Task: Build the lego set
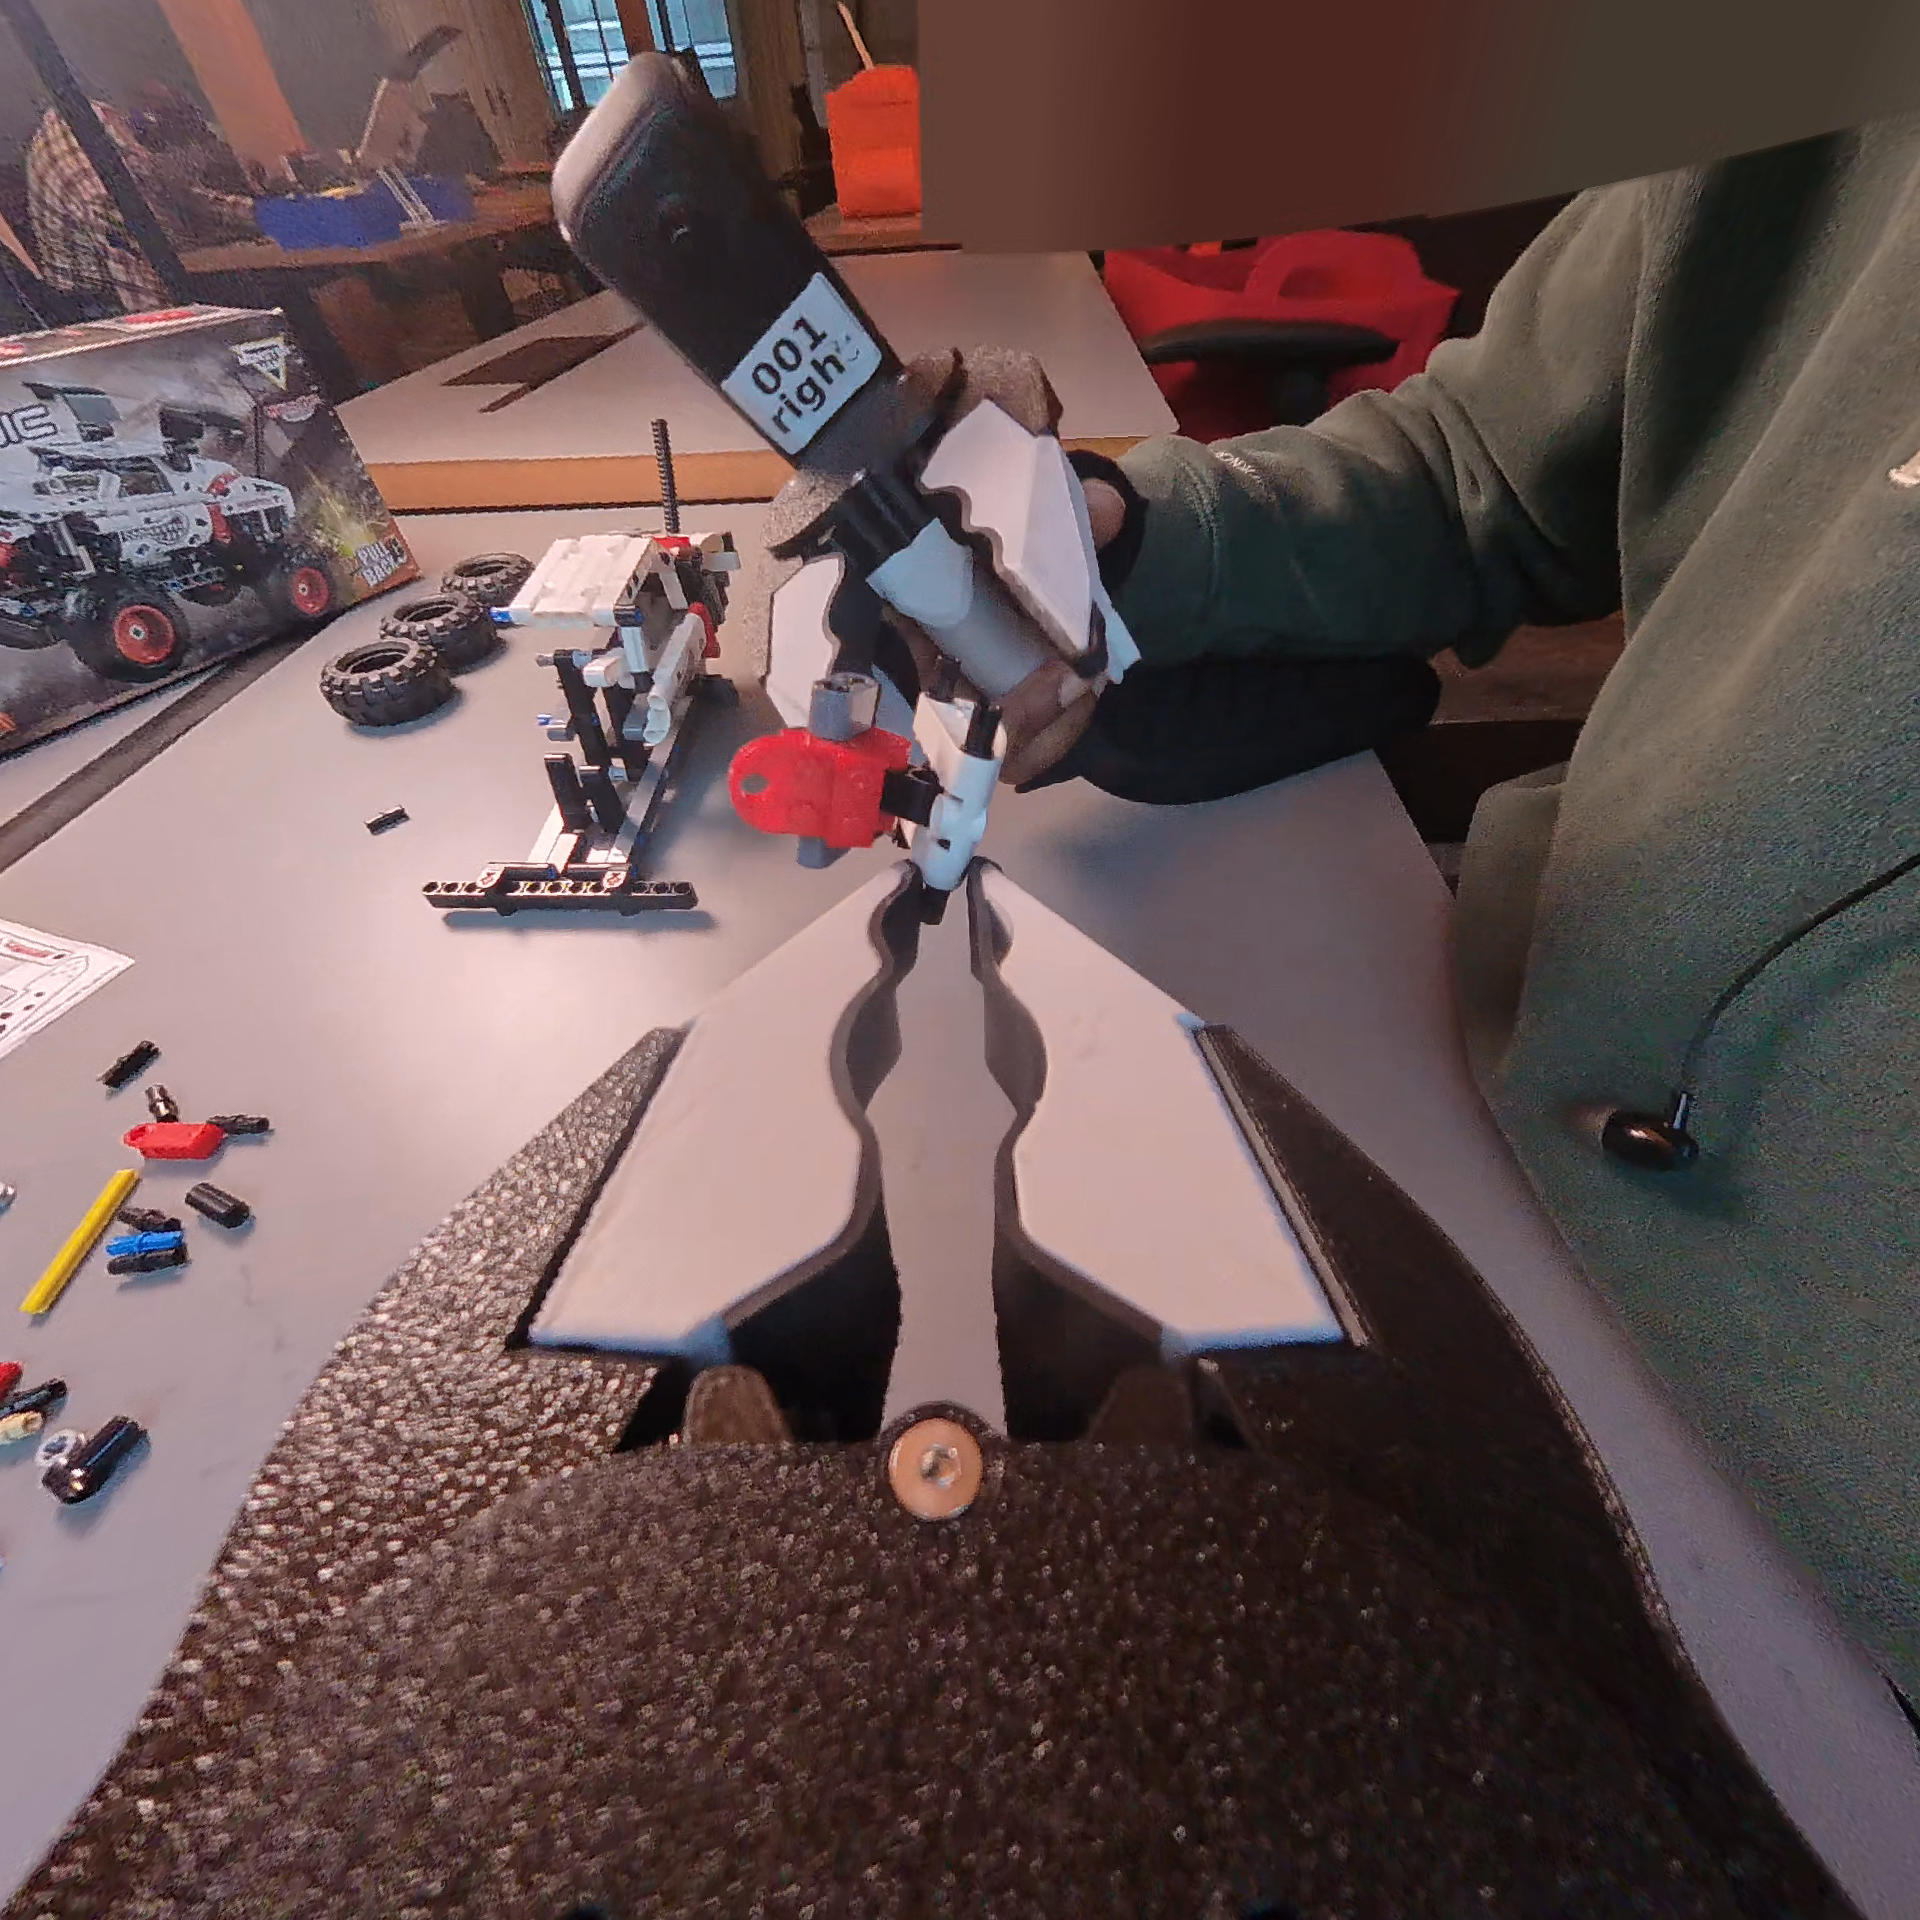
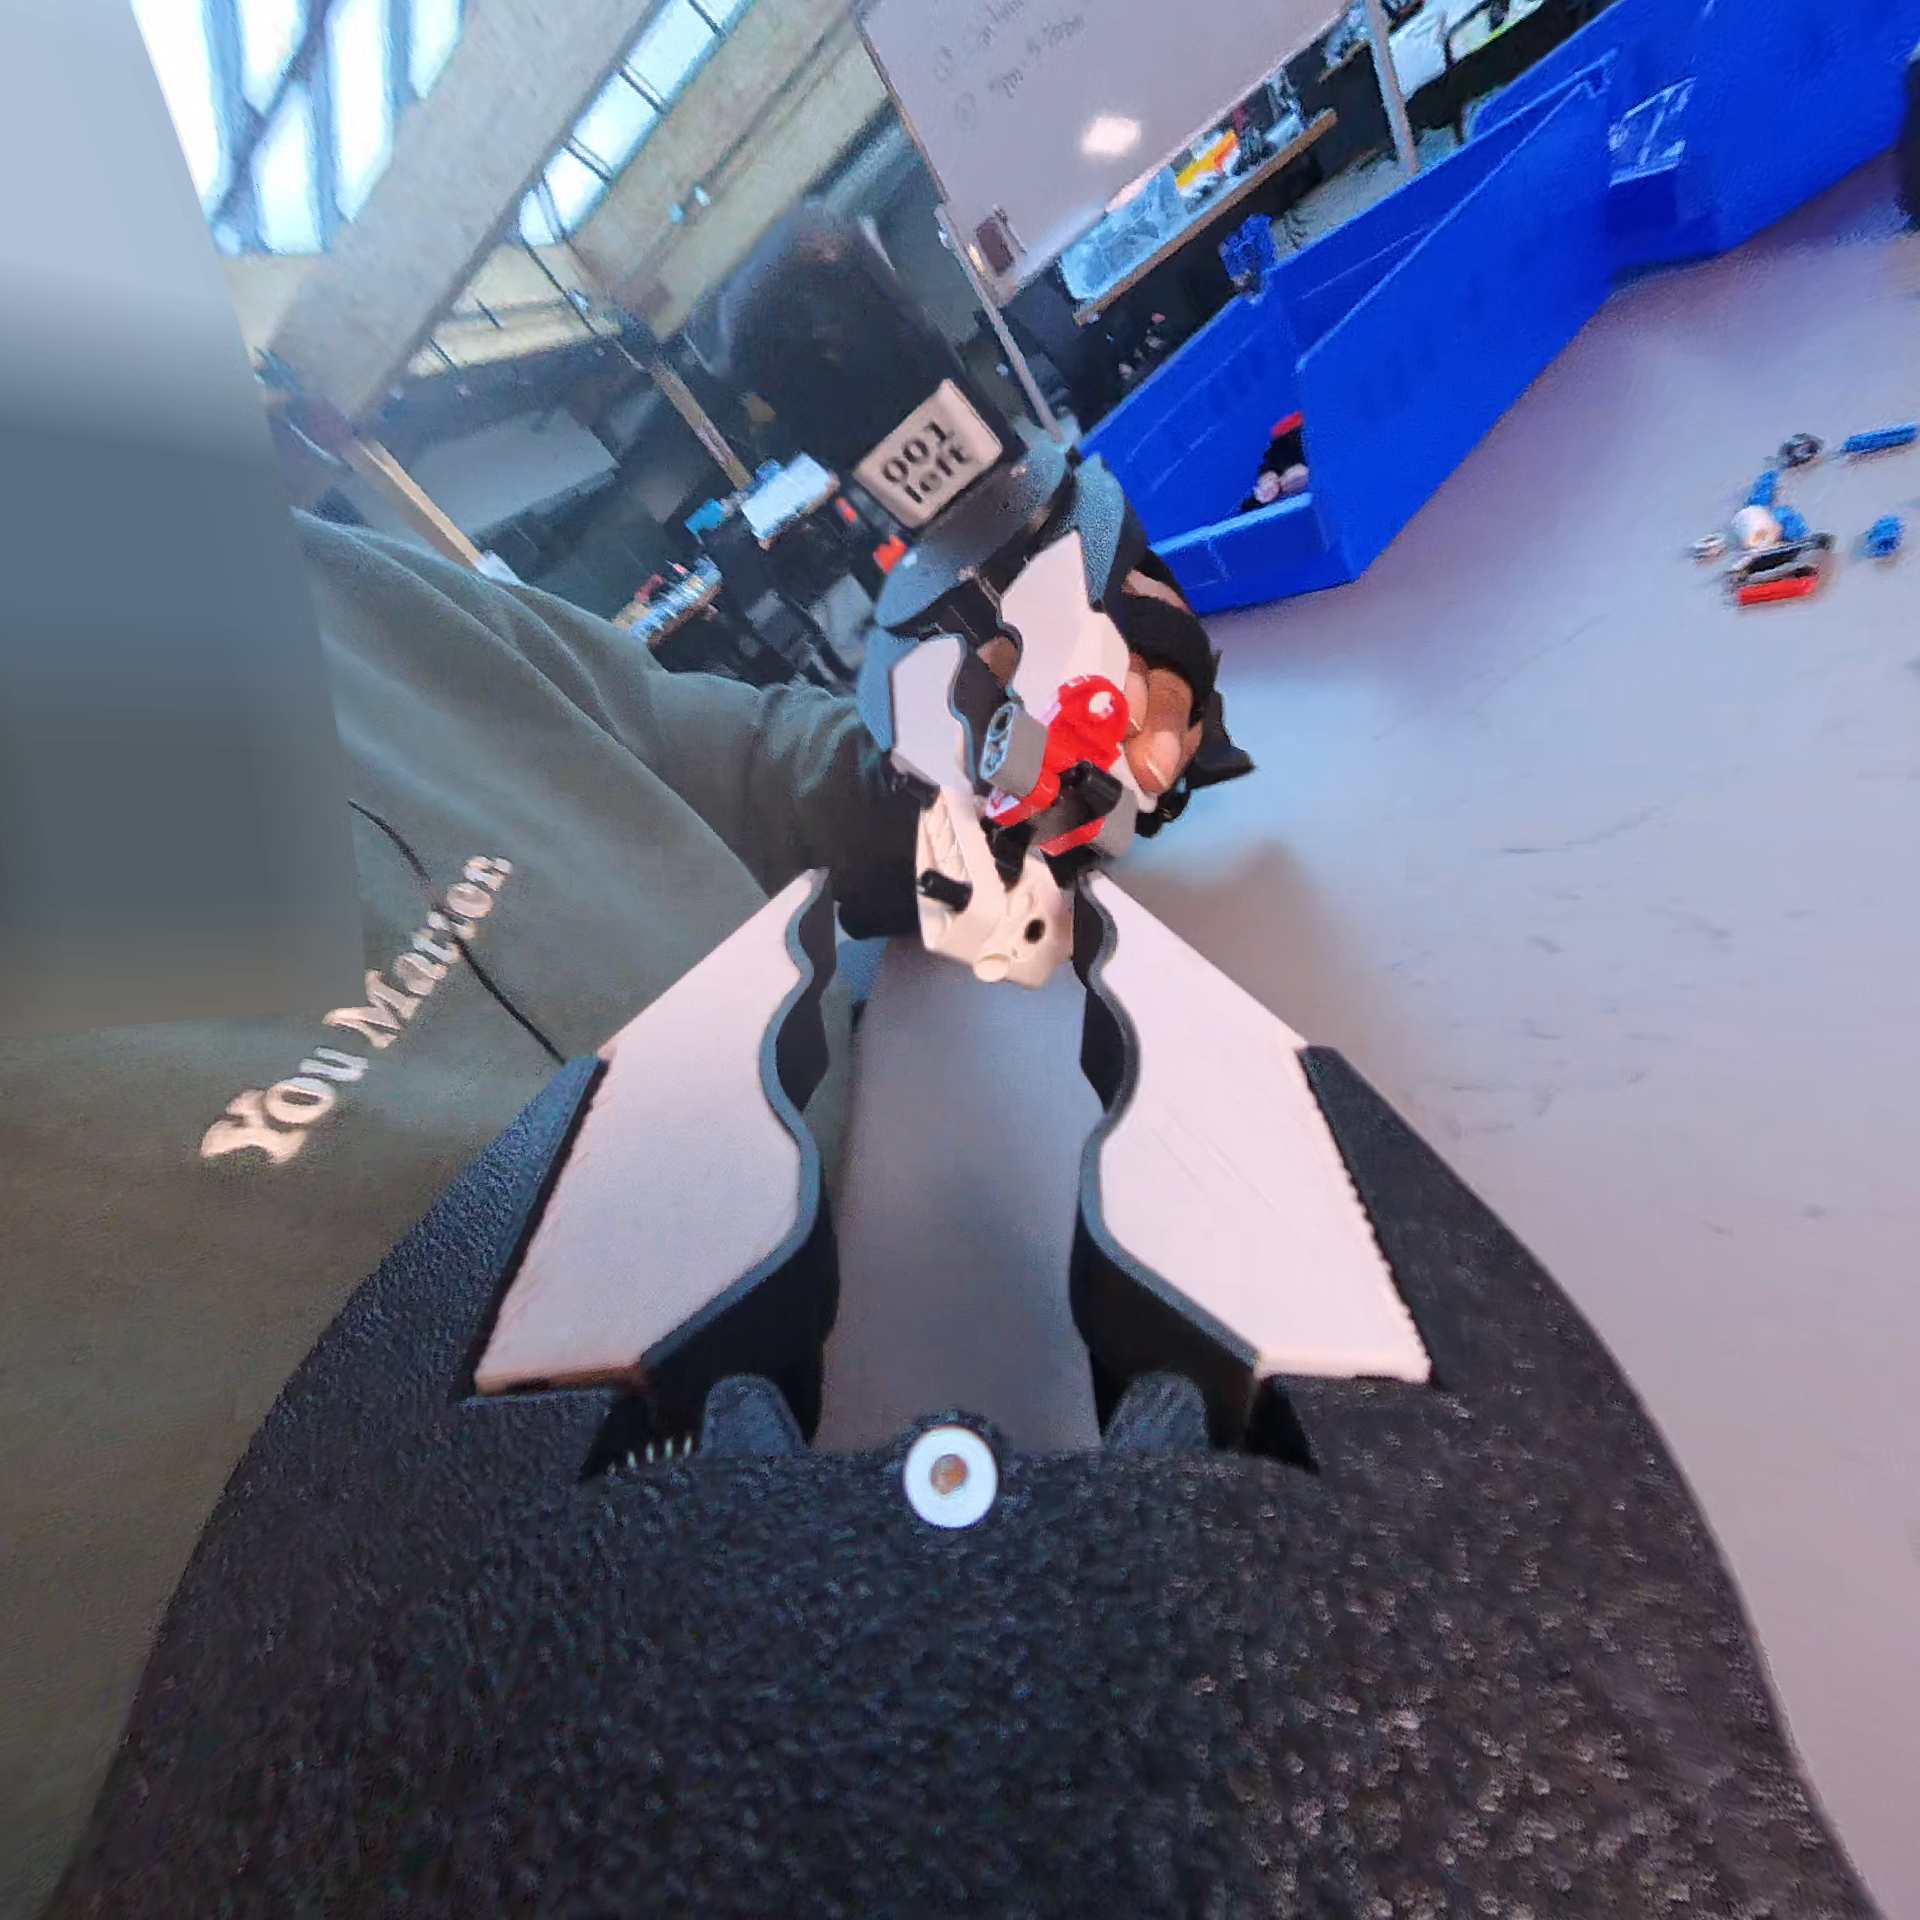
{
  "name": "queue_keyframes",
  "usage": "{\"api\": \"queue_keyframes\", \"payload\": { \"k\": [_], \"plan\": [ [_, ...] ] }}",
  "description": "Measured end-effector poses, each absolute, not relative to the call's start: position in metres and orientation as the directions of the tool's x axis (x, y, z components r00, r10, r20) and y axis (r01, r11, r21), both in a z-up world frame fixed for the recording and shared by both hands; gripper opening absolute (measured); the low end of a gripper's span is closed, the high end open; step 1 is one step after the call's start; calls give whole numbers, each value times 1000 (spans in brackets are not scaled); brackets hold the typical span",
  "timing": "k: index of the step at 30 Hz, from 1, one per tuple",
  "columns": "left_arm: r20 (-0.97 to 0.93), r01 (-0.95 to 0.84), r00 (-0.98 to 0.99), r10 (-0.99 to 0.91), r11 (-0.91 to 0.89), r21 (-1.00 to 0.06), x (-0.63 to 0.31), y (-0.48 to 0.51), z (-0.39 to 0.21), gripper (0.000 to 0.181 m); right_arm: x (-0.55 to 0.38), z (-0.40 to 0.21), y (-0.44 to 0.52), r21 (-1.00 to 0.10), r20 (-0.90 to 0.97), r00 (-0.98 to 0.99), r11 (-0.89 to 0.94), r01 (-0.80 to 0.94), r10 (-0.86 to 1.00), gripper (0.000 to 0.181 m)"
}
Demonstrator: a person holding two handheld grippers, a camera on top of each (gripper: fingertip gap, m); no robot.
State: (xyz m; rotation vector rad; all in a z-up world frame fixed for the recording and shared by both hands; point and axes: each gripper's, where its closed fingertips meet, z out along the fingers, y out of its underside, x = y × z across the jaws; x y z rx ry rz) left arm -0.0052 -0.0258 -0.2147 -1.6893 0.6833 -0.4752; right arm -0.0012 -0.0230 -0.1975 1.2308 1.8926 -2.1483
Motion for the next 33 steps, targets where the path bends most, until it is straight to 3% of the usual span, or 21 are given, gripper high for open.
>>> {"api": "queue_keyframes", "payload": {
  "k": [5,9,16,19,33],
  "plan": [
    [-65,-217,732,-678,-141,-966,-4,-26,-224,8,-6,-221,-20,-954,-136,-698,97,284,703,25],
    [-12,-243,715,-699,-232,-942,-1,-26,-244,8,-3,-239,-19,-915,90,-697,335,224,711,17],
    [15,-448,708,-706,-465,-763,0,-33,-307,12,3,-292,-20,-782,74,-730,494,381,680,17],
    [34,-420,710,-703,-462,-781,0,-35,-300,18,6,-300,-21,-761,40,-732,496,418,680,16],
    [68,-396,685,-725,-450,-801,9,-37,-295,8,11,-307,-29,-753,-13,-758,492,436,652,16]
  ]
}}
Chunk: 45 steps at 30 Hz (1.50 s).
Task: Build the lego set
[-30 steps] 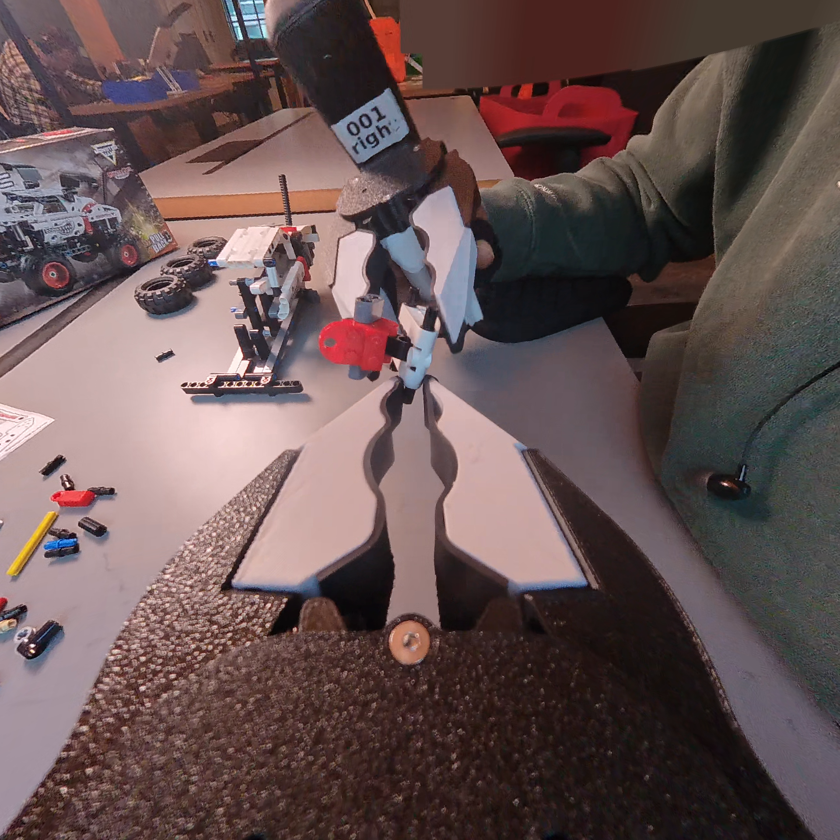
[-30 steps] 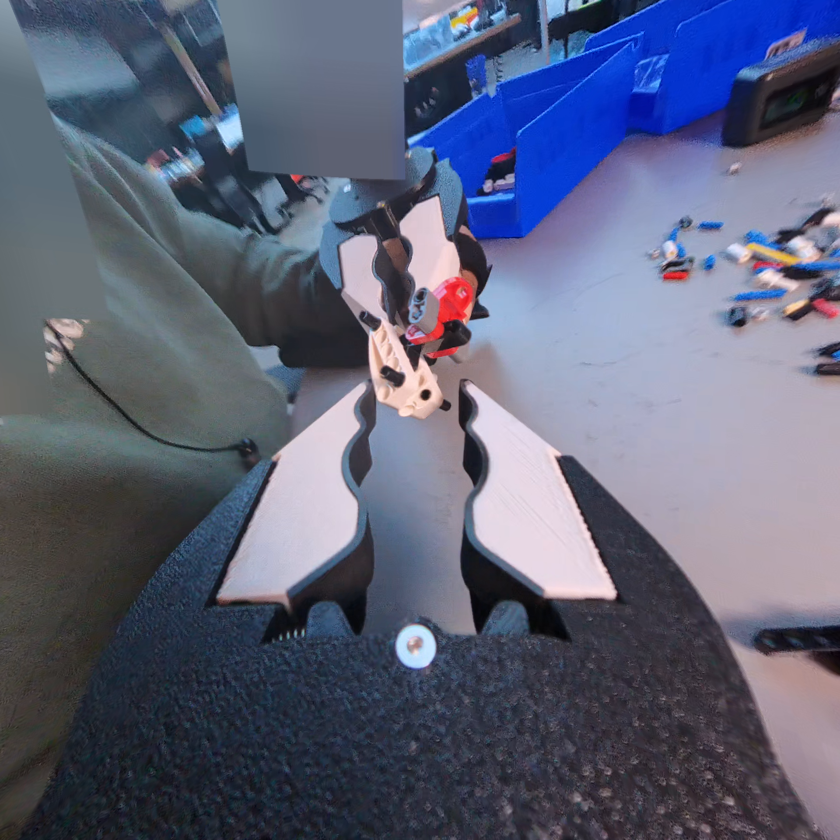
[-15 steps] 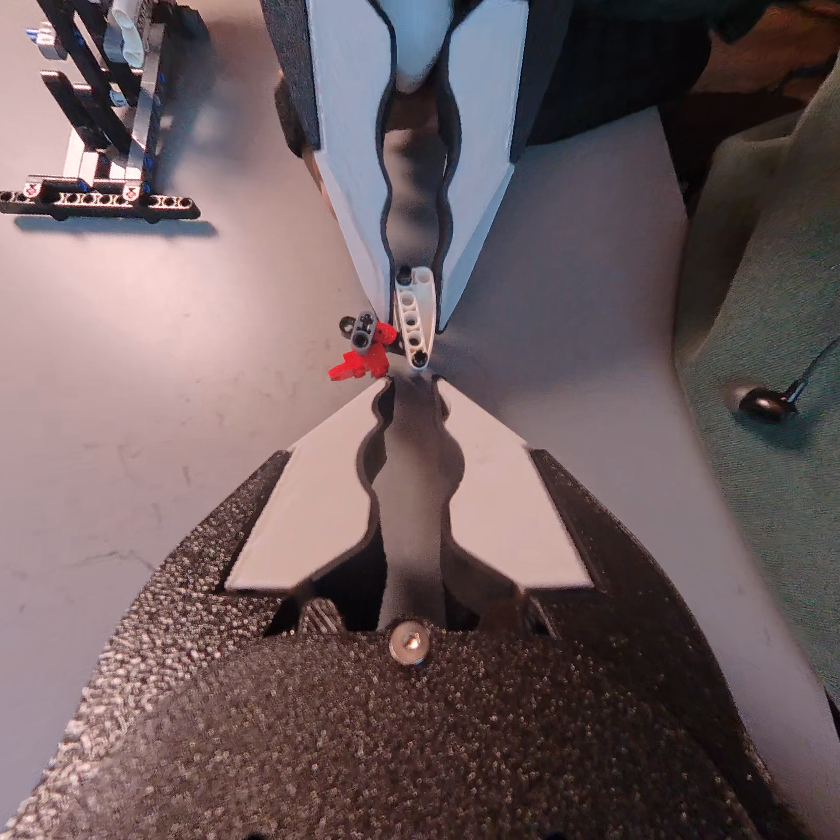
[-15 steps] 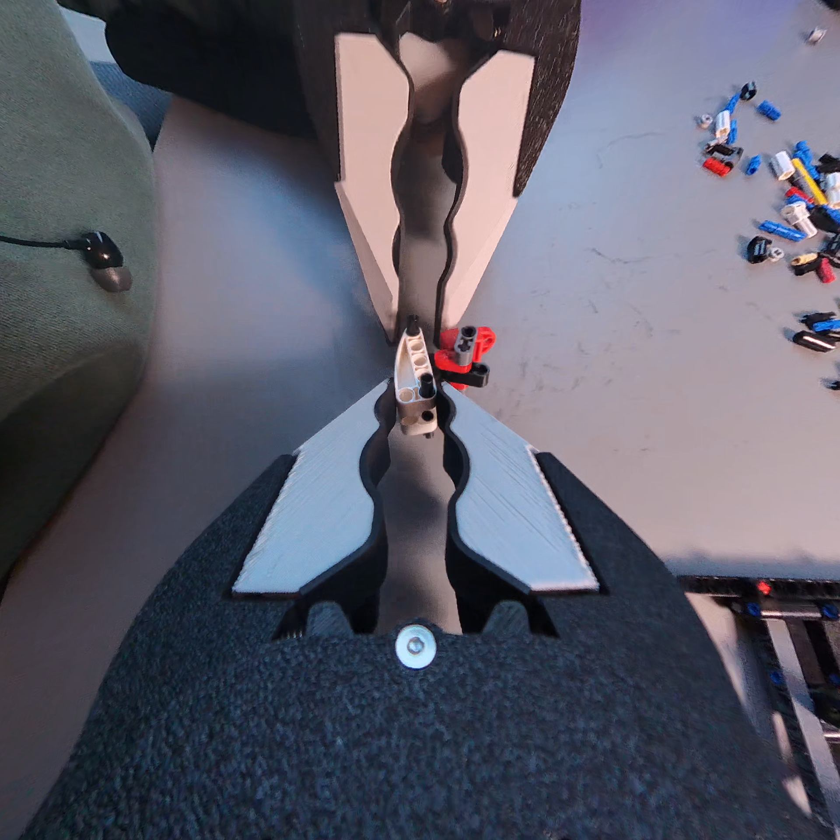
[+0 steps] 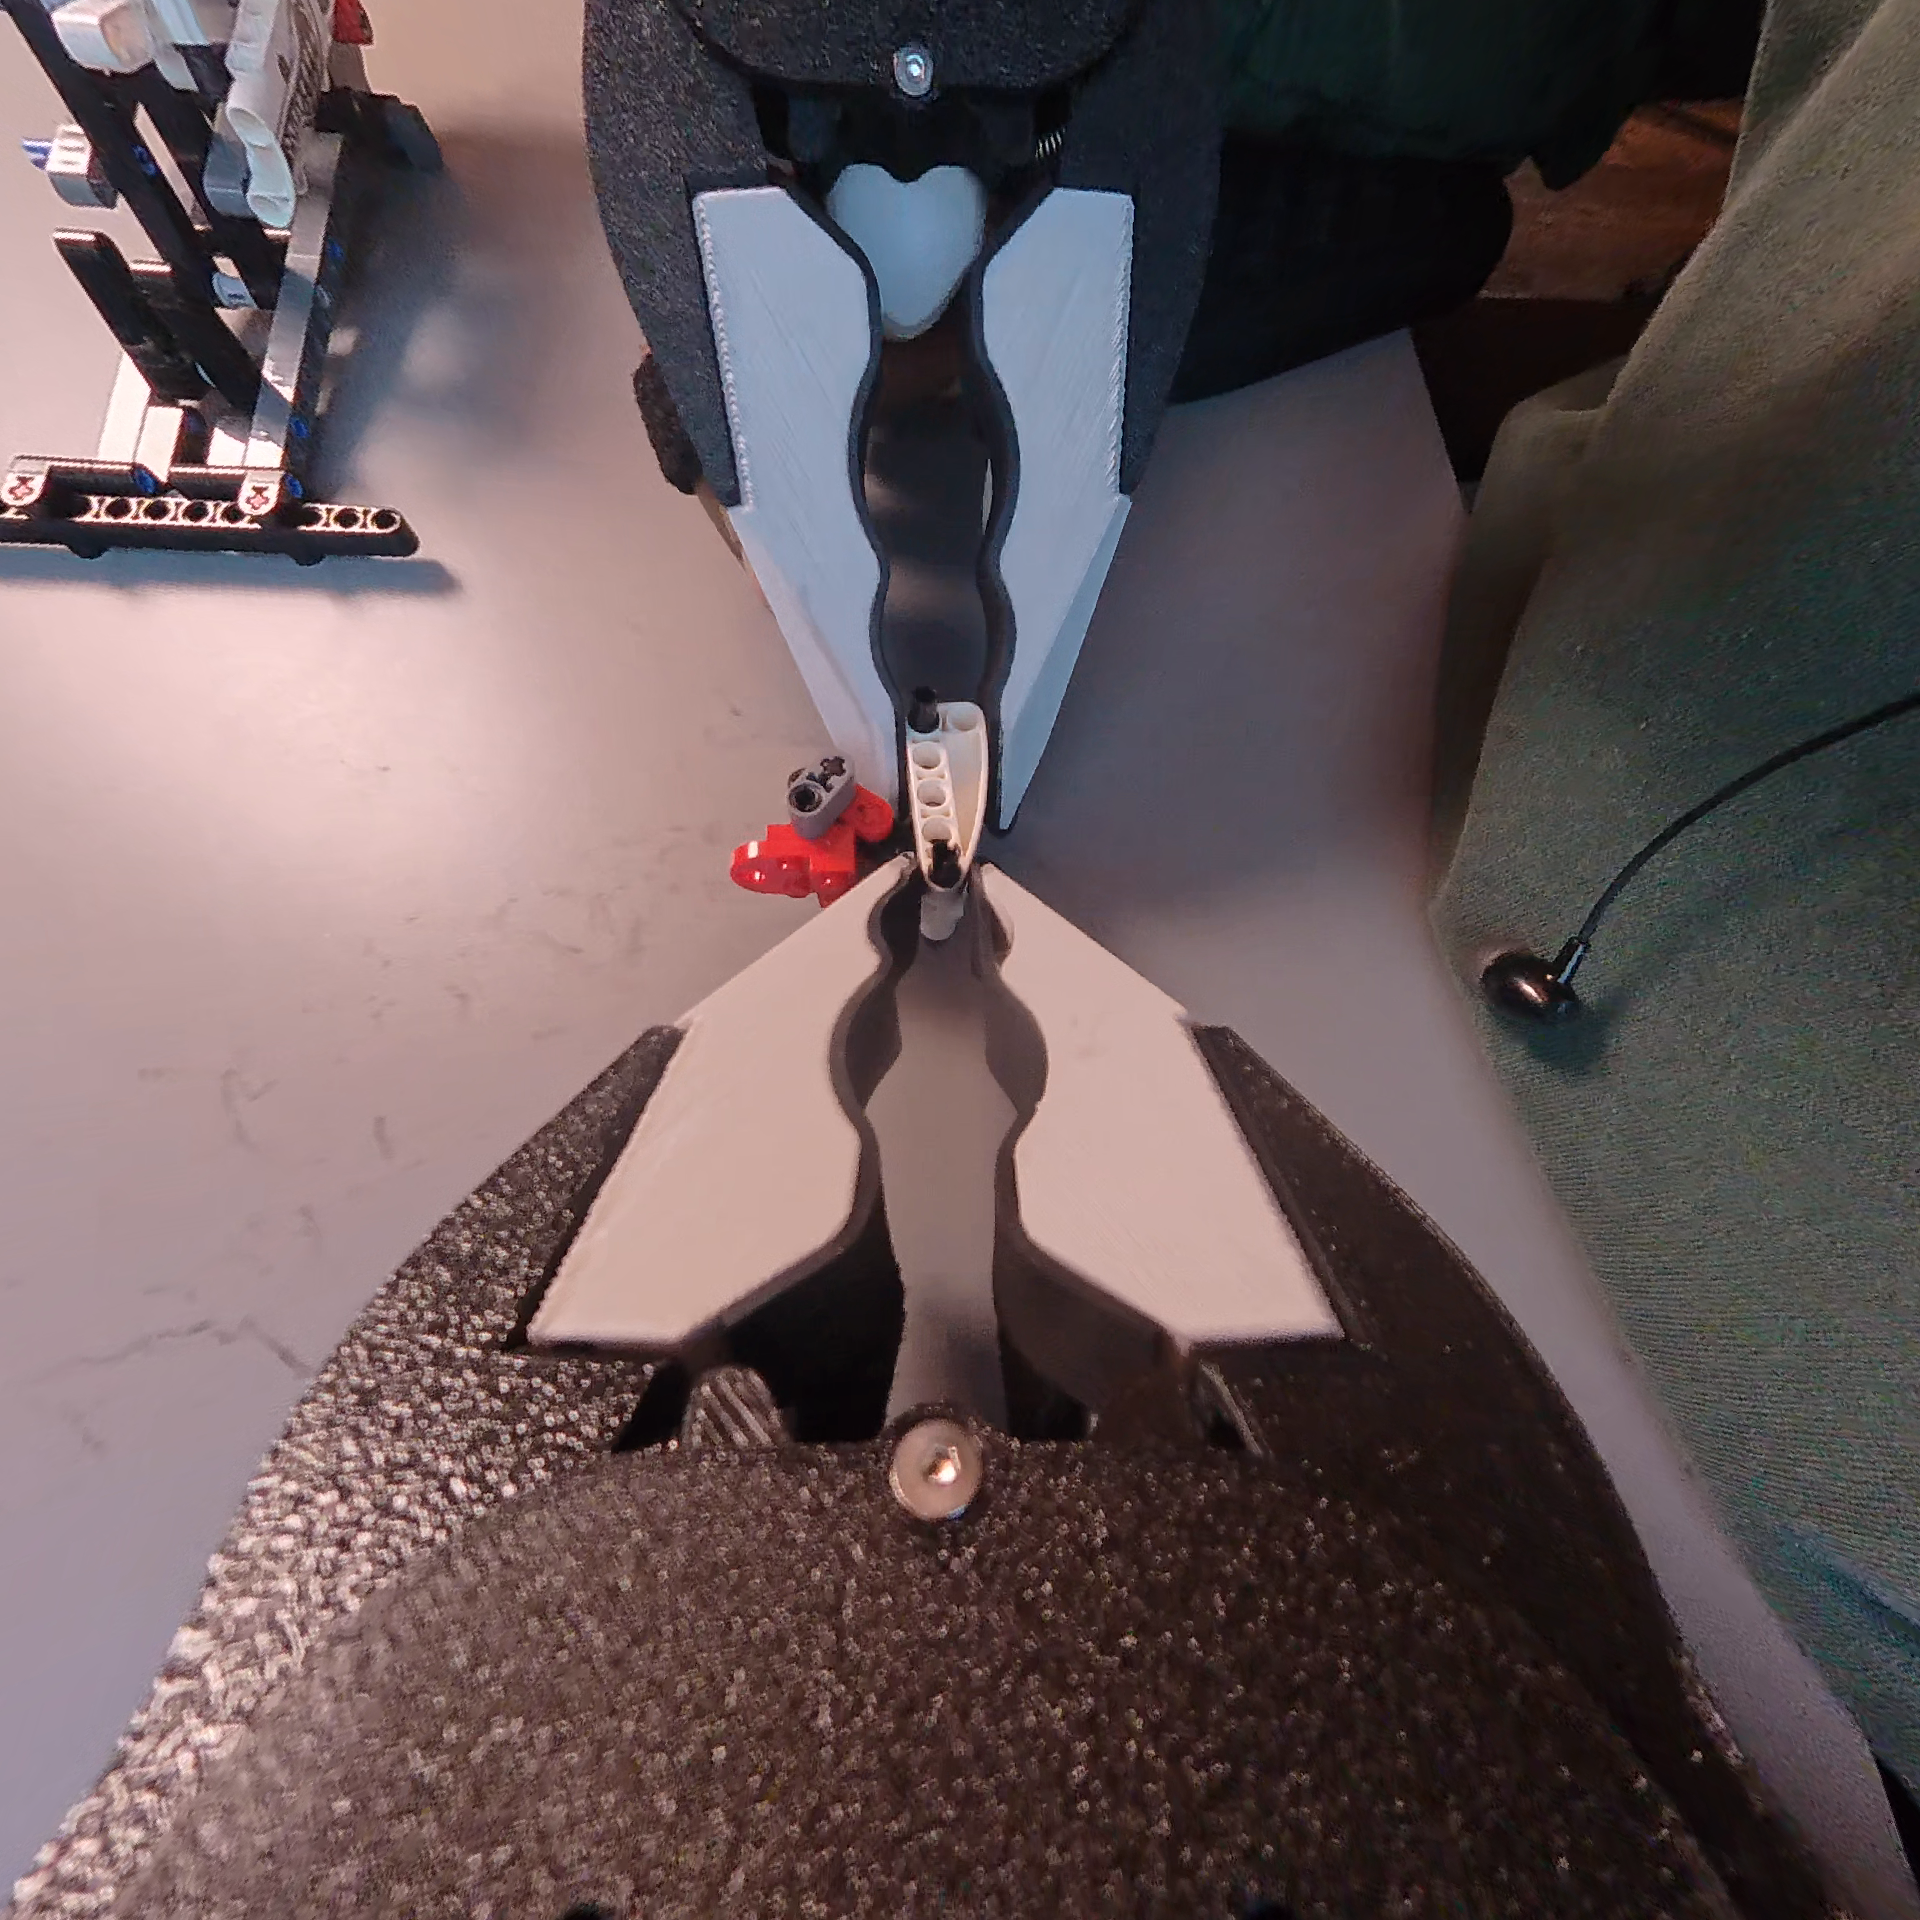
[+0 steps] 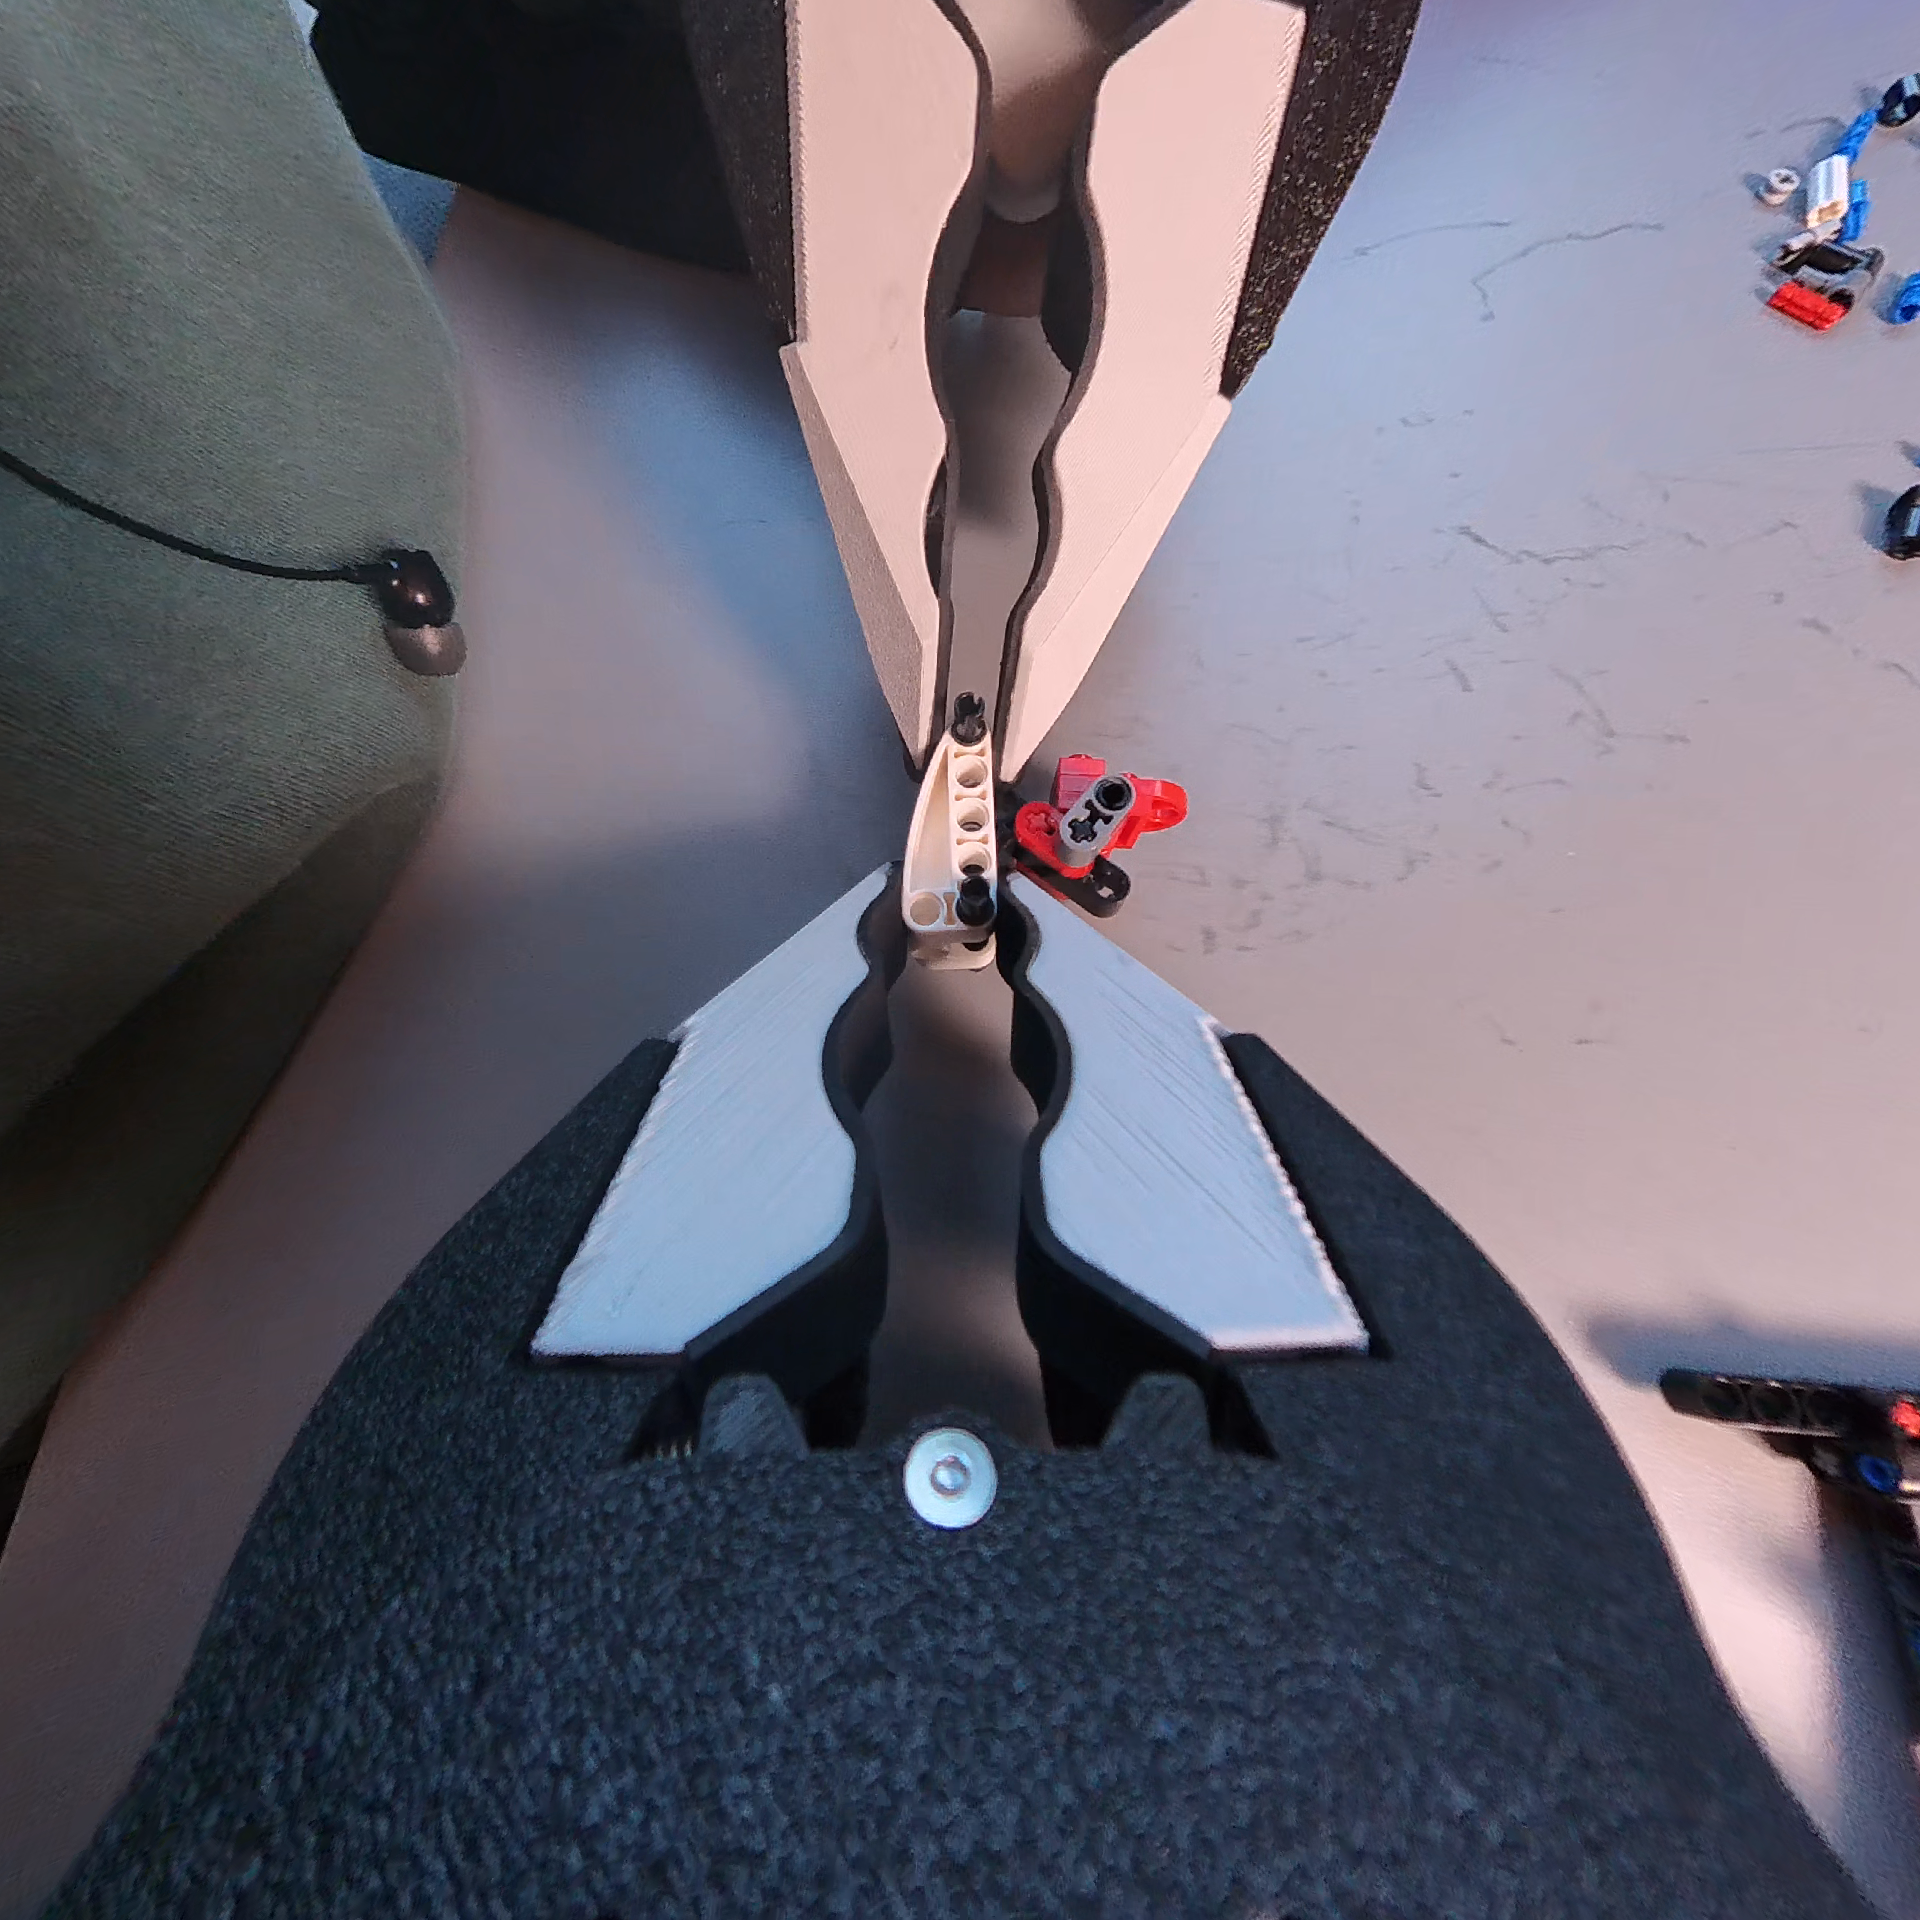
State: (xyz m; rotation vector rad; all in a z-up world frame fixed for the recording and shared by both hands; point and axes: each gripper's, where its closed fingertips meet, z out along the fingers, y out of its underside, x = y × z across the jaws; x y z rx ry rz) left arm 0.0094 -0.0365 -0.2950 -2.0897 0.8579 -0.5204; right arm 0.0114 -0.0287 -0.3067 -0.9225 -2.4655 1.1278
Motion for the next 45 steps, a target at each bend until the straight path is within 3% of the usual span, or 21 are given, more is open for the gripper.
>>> {"api": "queue_keyframes", "payload": {
  "k": [28,33,37,40,43,45],
  "plan": [
    [177,-330,687,-705,-520,-788,11,-38,-295,8,14,-308,-31,-733,-35,-756,498,464,653,17],
    [421,-93,661,-621,-625,-775,6,-33,-274,9,17,-287,-21,-758,97,-746,535,374,659,48],
    [599,89,586,-546,-691,-717,-3,-28,-262,9,12,-268,-11,-807,160,-678,490,328,717,50],
    [743,248,470,-477,-736,-629,-4,-23,-248,9,1,-250,-9,-823,325,-607,533,196,725,59],
    [826,336,366,-429,-767,-547,-4,-17,-241,9,-6,-243,-11,-765,473,-573,635,111,669,56],
    [847,351,330,-417,-779,-520,-3,-17,-240,9,-7,-248,-8,-702,544,-564,705,99,621,45]
  ]
}}
